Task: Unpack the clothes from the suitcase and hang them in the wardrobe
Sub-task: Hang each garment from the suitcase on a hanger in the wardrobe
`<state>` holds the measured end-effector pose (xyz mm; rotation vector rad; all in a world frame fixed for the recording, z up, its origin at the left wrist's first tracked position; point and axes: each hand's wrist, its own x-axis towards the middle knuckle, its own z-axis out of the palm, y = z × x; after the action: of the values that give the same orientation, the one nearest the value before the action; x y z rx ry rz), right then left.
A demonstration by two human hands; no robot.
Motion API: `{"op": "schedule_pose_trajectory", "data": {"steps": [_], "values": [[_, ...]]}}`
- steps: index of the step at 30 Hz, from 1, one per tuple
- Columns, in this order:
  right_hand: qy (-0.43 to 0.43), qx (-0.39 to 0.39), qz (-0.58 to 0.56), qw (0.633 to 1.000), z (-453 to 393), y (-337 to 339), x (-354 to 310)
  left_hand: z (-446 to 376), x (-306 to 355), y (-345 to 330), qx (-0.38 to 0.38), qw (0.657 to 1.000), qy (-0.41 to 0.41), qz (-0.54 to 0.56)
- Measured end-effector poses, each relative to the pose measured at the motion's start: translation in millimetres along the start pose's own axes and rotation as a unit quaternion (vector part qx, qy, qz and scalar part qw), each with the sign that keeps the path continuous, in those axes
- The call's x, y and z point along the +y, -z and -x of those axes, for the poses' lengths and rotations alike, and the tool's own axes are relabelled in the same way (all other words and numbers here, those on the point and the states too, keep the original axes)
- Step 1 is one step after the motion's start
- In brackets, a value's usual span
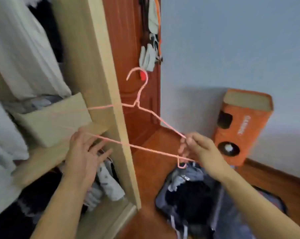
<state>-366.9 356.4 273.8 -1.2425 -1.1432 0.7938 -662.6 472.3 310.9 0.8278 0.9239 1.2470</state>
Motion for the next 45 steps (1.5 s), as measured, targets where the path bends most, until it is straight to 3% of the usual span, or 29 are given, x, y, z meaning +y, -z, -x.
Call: {"op": "schedule_pose_trajectory", "data": {"steps": [2,5,9,14,19,22,24,27,30,35,38,39,45], "values": [[-0.112,-0.001,-0.022,0.993,61.3,67.2,66.7,6.1,-77.3,-26.7,0.028,0.988,0.127,0.080],[-0.263,-0.004,-0.047,0.964,140.8,150.0,135.4,21.6,-188.5,-67.8,0.100,0.947,0.295,0.085],[-0.370,0.054,-0.063,0.925,215.4,233.8,171.7,53.9,-291.3,-123.5,0.108,0.913,0.392,0.020],[-0.454,0.057,0.001,0.889,265.1,299.8,185.7,78.1,-362.1,-182.8,-0.003,0.929,0.335,-0.159],[-0.486,0.147,-0.014,0.862,222.5,296.9,214.8,90.1,-402.8,-220.0,-0.130,0.881,0.383,-0.245],[-0.502,0.249,0.027,0.828,162.4,288.4,250.1,80.8,-418.2,-224.1,-0.136,0.867,0.409,-0.250],[-0.515,0.250,0.063,0.818,130.5,283.5,272.1,55.8,-430.0,-216.2,-0.144,0.847,0.419,-0.292],[-0.529,0.253,0.089,0.805,98.4,274.7,309.3,0.0,-455.3,-188.6,-0.193,0.775,0.431,-0.420],[-0.551,0.313,0.112,0.765,73.3,266.5,370.3,-83.0,-506.3,-147.5,-0.217,0.693,0.418,-0.546],[-0.565,0.389,0.105,0.720,33.7,256.3,536.0,-224.2,-669.1,-76.1,-0.359,0.537,0.348,-0.679],[-0.554,0.412,0.098,0.716,15.0,248.3,636.3,-291.4,-781.6,-49.8,-0.382,0.481,0.346,-0.709],[-0.550,0.413,0.102,0.719,10.3,243.6,668.2,-311.3,-818.1,-41.8,-0.384,0.480,0.341,-0.711],[-0.495,0.446,0.125,0.735,0.5,225.5,803.3,-400.3,-990.5,-28.7,-0.372,0.548,0.254,-0.705]]}}
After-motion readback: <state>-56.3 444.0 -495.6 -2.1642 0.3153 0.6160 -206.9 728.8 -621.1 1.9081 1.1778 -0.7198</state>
